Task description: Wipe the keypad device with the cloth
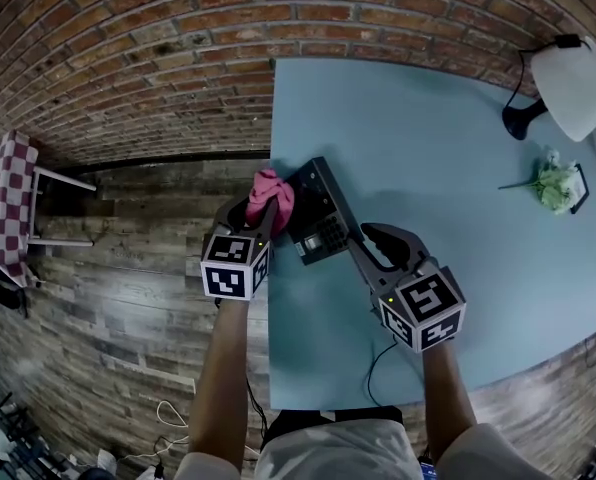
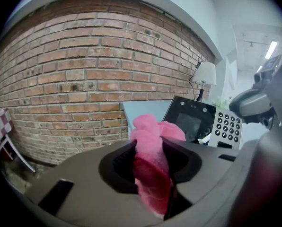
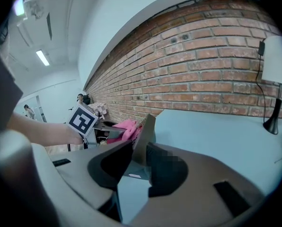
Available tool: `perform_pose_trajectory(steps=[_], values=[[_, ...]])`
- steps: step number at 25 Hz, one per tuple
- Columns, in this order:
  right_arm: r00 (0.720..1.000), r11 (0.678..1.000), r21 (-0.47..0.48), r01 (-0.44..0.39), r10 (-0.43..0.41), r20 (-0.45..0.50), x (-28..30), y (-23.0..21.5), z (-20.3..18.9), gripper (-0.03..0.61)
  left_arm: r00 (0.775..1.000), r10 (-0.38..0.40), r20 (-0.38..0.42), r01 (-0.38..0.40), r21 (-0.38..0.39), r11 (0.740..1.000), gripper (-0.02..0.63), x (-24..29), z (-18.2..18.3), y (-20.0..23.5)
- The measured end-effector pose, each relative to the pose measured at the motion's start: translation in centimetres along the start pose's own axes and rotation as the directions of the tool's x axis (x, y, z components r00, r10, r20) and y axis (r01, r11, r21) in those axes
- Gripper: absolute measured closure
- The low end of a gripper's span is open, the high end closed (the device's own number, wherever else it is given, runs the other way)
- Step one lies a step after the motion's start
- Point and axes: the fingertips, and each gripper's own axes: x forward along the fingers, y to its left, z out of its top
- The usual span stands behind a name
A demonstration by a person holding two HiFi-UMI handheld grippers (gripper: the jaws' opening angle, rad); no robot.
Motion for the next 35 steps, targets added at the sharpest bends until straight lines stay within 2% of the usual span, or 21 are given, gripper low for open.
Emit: perform_pose_trajectory(steps=[3,6,8,12,17,21,24,29,35], values=[[1.000,1.000,-0.001,0.004,-0.004,-0.008,-0.1,0.0,0.1,0.454,0.999,0.015,0.043,-0.013,-0.048,0.999,0.446,-1.4,0.3,0.3],[0.998,0.995,-0.083,0.055,-0.053,0.023,-0.6,-0.3,0.6,0.459,0.992,0.008,0.124,0.004,-0.097,0.995,0.446,-3.5,2.6,-0.1],[0.996,0.991,-0.111,0.075,-0.069,0.055,-1.3,-0.6,0.9,0.460,0.983,-0.018,0.184,0.038,-0.104,0.994,0.446,-4.9,5.1,-1.4],[0.998,0.993,-0.119,0.029,-0.023,0.057,-1.8,-0.1,0.3,0.460,0.956,-0.111,0.270,0.141,-0.095,0.985,0.446,-5.6,9.0,-5.1],[0.999,0.980,-0.200,0.008,0.000,0.043,-1.2,1.0,-0.3,0.469,0.959,-0.174,0.224,0.191,-0.060,0.980,0.446,-3.0,8.7,-8.6],[1.000,0.980,-0.200,-0.011,0.017,0.027,-1.2,1.4,-0.4,0.479,0.975,-0.136,0.173,0.141,-0.017,0.990,0.446,-1.5,7.5,-9.1],[0.999,0.978,-0.207,-0.037,0.040,0.012,-1.0,1.6,-0.5,0.487,0.979,-0.127,0.161,0.128,0.005,0.992,0.446,-1.3,7.3,-9.0],[0.998,0.976,-0.209,-0.068,0.068,-0.006,-0.8,1.6,-0.9,0.500,0.980,-0.132,0.149,0.137,-0.024,0.990,0.448,-1.3,6.0,-8.4],[0.996,0.972,-0.216,-0.090,0.086,-0.028,-0.7,1.8,-1.1,0.499,0.989,-0.107,0.106,0.116,-0.086,0.989,0.448,-1.5,2.7,-6.5]])
